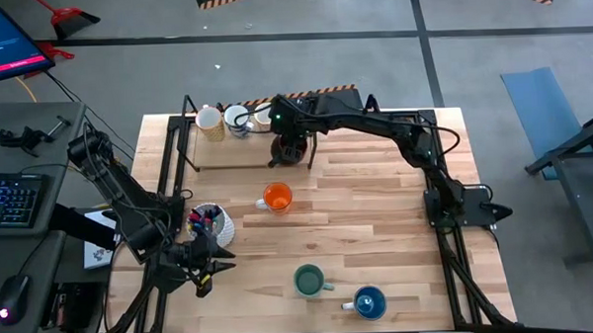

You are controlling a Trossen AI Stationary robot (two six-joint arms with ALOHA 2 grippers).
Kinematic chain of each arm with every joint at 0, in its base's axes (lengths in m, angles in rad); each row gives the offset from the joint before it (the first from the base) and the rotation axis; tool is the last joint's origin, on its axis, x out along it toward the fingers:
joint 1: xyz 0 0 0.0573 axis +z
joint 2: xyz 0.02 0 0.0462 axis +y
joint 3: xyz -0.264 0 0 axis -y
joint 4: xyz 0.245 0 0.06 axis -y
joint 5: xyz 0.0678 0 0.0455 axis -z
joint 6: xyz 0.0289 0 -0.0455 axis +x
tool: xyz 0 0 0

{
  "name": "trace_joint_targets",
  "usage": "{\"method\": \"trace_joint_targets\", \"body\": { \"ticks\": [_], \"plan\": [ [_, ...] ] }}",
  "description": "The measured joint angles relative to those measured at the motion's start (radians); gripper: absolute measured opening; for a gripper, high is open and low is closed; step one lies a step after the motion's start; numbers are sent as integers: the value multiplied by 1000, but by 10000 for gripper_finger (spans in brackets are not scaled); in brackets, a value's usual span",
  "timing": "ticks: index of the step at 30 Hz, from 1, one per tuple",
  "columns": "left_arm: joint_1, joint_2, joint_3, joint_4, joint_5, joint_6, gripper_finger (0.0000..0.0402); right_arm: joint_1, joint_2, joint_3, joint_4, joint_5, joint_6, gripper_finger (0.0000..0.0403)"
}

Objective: Place coffee mugs
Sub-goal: Put the black mug on the shelf

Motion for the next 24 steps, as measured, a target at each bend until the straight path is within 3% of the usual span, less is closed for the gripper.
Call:
{"method": "trace_joint_targets", "body": {
  "ticks": [24],
  "plan": [
    [0, 0, 0, 24, -38, 0, 101, -27, 81, -6, 51, 38, -31, 0]
  ]
}}
